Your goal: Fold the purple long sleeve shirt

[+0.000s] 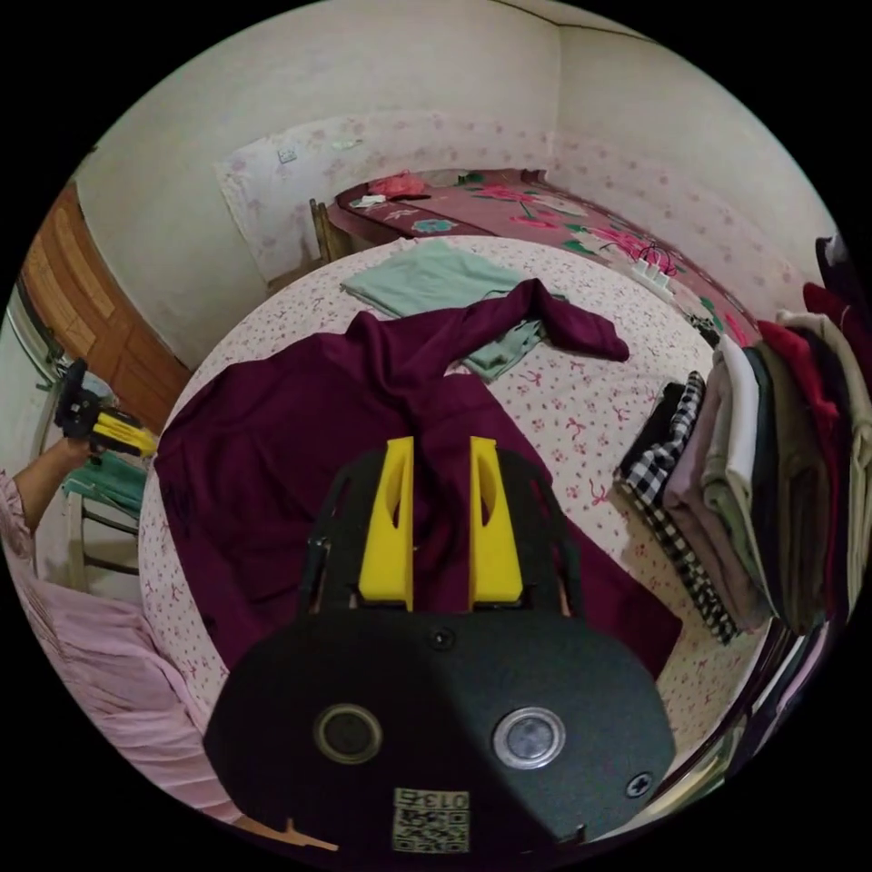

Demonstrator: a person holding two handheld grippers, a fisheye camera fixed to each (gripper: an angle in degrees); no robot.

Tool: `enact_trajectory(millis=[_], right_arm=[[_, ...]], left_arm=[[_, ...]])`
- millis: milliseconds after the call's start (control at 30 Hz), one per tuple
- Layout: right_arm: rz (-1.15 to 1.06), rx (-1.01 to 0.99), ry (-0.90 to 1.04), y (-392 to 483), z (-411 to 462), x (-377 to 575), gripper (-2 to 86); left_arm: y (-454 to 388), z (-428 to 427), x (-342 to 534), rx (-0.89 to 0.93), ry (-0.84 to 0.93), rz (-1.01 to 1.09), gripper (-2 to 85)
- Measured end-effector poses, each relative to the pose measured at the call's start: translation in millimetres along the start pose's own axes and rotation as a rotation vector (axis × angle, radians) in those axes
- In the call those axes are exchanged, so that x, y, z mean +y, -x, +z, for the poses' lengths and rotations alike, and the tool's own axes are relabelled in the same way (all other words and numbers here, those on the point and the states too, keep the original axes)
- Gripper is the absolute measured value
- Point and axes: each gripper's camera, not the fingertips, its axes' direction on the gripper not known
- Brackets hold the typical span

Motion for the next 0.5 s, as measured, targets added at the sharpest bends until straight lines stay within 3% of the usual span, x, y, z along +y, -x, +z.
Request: enact_trajectory(millis=[267, 367, 500], right_arm=[[-0.084, 0.012, 0.146, -5.8, 62.2, -57.1, 15.4], [-0.126, 0.023, 0.345, -9.1, 106.2, -64.6, 12.8], [-0.071, 0.047, 0.249, -32.9, 74.8, -75.7, 5.7]], left_arm=[[-13.3, 23.4, -27.1, -0.051, 0.113, -0.006, 1.8], [-30.4, 7.6, -40.0, -0.061, 0.032, 0.018, 0.5], [-69.3, 17.0, -67.9, -0.064, 0.024, 0.161, -0.2]])
